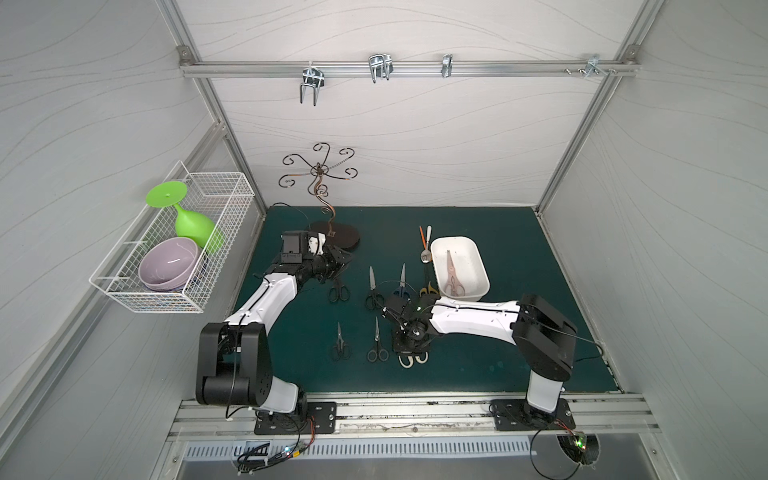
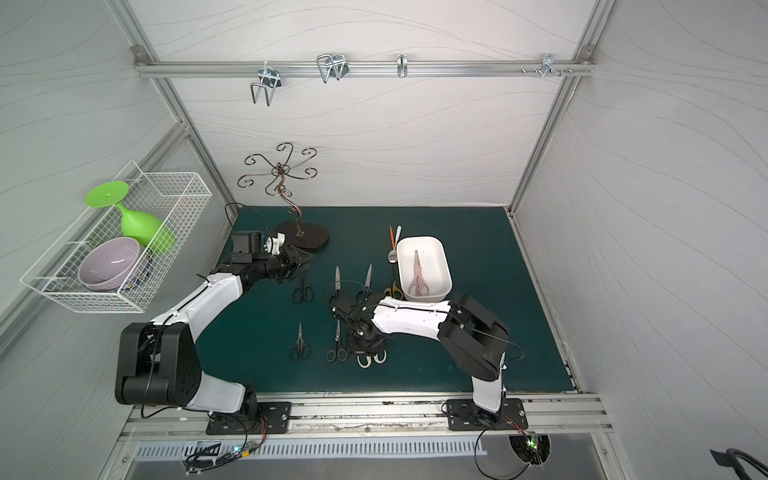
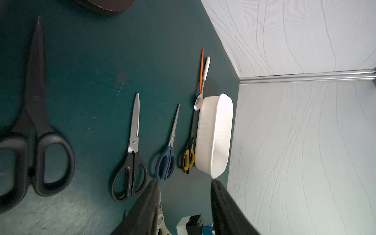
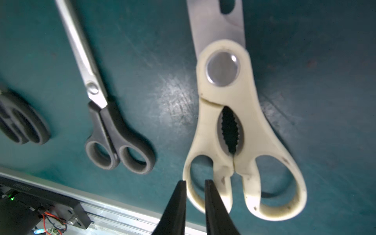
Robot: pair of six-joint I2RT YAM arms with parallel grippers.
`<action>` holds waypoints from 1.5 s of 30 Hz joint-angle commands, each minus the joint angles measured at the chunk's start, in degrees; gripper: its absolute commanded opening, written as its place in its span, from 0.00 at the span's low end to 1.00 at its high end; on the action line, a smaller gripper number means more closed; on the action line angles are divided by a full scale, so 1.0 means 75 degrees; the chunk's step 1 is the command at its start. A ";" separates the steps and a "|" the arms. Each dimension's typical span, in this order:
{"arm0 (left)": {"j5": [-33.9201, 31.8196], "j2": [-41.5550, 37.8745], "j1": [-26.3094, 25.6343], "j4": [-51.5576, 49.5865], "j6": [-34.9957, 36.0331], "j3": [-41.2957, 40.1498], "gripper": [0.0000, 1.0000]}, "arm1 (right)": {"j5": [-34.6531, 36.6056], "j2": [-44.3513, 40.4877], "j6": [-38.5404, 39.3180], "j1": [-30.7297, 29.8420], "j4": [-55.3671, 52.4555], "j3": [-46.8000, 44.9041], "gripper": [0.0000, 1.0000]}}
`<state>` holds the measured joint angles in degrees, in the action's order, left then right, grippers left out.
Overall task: Take the scissors out of the storage box
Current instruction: Place the scissors at the center of the board, then pick up the scissors from the storage box.
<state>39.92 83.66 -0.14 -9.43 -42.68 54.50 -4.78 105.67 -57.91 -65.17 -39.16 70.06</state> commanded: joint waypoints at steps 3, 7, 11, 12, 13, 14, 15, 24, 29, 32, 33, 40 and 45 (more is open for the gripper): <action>0.0150 -0.0164 0.0072 0.0335 -0.0021 -0.0013 0.45 | 0.0164 -0.0224 0.0021 0.0030 -0.0191 0.0033 0.24; 0.0150 -0.0128 0.0079 0.0333 -0.0027 -0.0013 0.45 | 0.0224 -0.0674 0.0292 0.0035 -0.0266 0.0251 0.26; 0.0173 -0.0104 0.0078 0.0340 -0.0038 -0.0019 0.45 | 0.0799 -0.1052 0.0839 0.0061 -0.0890 0.0923 0.31; 0.0162 -0.0104 0.0078 0.0343 -0.0035 -0.0016 0.45 | 0.0950 -0.1137 0.1053 0.0102 -0.1028 0.1070 0.32; 0.0153 -0.0115 0.0080 0.0335 -0.0029 -0.0024 0.45 | 0.1066 -0.1165 0.1259 0.0170 -0.1138 0.1149 0.34; 0.0150 -0.0116 0.0078 0.0332 -0.0015 -0.0020 0.45 | 0.1168 -0.1212 0.1475 0.0240 -0.1182 0.1158 0.36; 0.0150 -0.0130 0.0079 0.0332 -0.0010 -0.0020 0.45 | 0.1289 -0.1222 0.1689 0.0334 -0.1207 0.1141 0.38; 0.0107 -0.0092 0.0078 0.0285 0.0035 -0.0048 0.45 | 0.1977 -0.0761 0.2957 0.0775 -0.1200 0.1117 0.49; 0.0132 -0.0092 0.0078 0.0279 0.0083 -0.0042 0.45 | 0.2032 -0.0718 0.3289 0.1219 -0.1036 0.1115 0.52; 0.0080 -0.0082 0.0078 0.0152 0.0250 -0.0002 0.45 | 0.1813 -0.0782 0.3481 0.1571 -0.0757 0.0998 0.53; 0.0068 -0.0058 0.0078 0.0127 0.0292 0.0010 0.45 | 0.1700 -0.0810 0.3560 0.1694 -0.0653 0.0974 0.53; 0.0150 0.0228 -0.0158 0.0066 0.0461 0.0076 0.45 | 0.1304 -0.0791 0.4295 0.2792 -0.0409 0.1292 0.53; 0.0487 0.0632 -0.0599 -0.0055 0.0408 0.0320 0.45 | 0.1246 -0.0786 0.4672 0.3821 -0.0254 0.1252 0.53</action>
<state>41.04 86.59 -2.81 -9.58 -40.60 54.33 5.39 100.16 -25.85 -39.70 -41.67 78.72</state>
